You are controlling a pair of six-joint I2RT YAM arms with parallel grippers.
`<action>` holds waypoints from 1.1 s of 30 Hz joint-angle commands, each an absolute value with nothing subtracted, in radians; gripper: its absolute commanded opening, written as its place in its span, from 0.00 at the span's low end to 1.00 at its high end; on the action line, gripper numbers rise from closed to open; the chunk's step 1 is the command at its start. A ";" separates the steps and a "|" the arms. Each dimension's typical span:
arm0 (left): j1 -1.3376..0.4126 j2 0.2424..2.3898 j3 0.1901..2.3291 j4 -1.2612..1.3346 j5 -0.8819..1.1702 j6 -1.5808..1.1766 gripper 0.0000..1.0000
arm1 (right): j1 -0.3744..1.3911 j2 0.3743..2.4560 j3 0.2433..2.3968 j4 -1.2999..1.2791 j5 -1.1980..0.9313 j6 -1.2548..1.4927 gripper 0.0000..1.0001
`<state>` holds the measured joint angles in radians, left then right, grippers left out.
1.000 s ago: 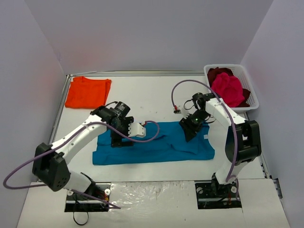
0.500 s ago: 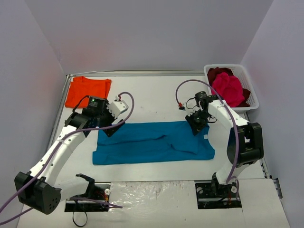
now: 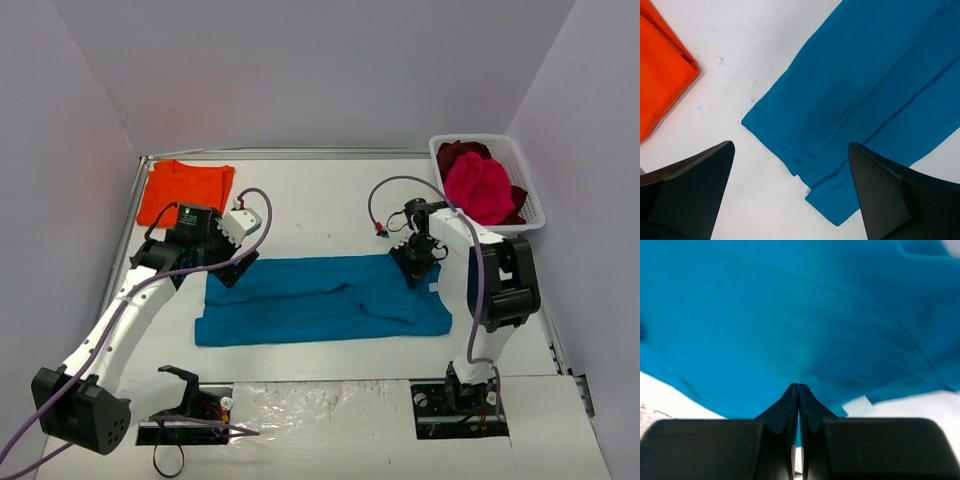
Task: Fold and stack the t-shirts
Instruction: Rotate the tshirt 90 degrees
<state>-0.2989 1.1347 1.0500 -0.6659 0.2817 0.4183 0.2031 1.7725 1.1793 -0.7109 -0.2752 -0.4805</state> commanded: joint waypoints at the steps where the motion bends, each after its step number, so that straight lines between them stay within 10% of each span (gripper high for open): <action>1: -0.291 1.069 1.043 -0.641 0.293 0.425 0.98 | 0.198 1.850 1.207 -0.730 -0.256 -0.474 0.00; 15: -0.204 0.989 0.988 -0.660 0.239 0.449 1.00 | 0.198 2.161 1.483 -0.744 -0.242 -0.502 0.00; 19: -0.143 0.991 0.994 -0.663 0.224 0.448 0.79 | 0.196 2.288 1.714 -0.771 -0.256 -0.512 0.00; 29: 0.052 1.005 1.014 -0.666 0.228 0.416 0.95 | 0.204 2.710 2.539 -0.807 -0.385 -0.451 0.00; 33: 0.107 1.011 1.020 -0.670 0.235 0.414 0.94 | 0.225 2.706 2.536 -0.577 -0.370 -0.390 0.00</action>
